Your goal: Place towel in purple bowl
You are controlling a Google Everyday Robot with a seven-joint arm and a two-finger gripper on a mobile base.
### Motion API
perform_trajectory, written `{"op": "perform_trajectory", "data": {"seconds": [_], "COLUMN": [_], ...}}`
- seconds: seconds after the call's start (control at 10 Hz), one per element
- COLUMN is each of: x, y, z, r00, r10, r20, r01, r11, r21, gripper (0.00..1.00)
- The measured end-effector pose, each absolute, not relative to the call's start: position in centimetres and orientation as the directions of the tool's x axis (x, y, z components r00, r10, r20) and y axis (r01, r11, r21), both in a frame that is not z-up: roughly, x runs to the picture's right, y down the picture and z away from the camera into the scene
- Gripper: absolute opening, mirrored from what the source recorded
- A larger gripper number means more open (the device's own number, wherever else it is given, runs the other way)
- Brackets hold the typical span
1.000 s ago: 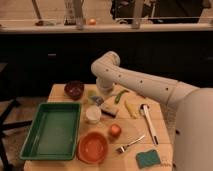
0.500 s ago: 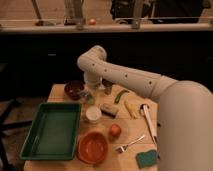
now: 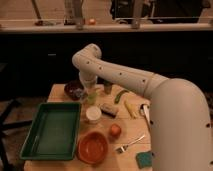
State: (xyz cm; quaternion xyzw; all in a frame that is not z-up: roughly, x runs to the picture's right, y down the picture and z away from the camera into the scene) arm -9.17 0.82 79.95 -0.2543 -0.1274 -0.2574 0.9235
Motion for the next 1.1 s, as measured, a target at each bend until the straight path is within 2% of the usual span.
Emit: {"op": "perform_trajectory", "data": {"seconds": [0.4, 1.1], "x": [-9.5, -13.5], "y": [0.9, -3.8], "z": [79.5, 82.4], "r00": [0.838, 0.802], "r10": [-0.394, -0.437], "r20": [0.377, 0.407], "r01": [0.522, 0.569], "r11": [0.778, 0.765], "r21": [-0.348, -0.302], "gripper": [0.00, 0.00]}}
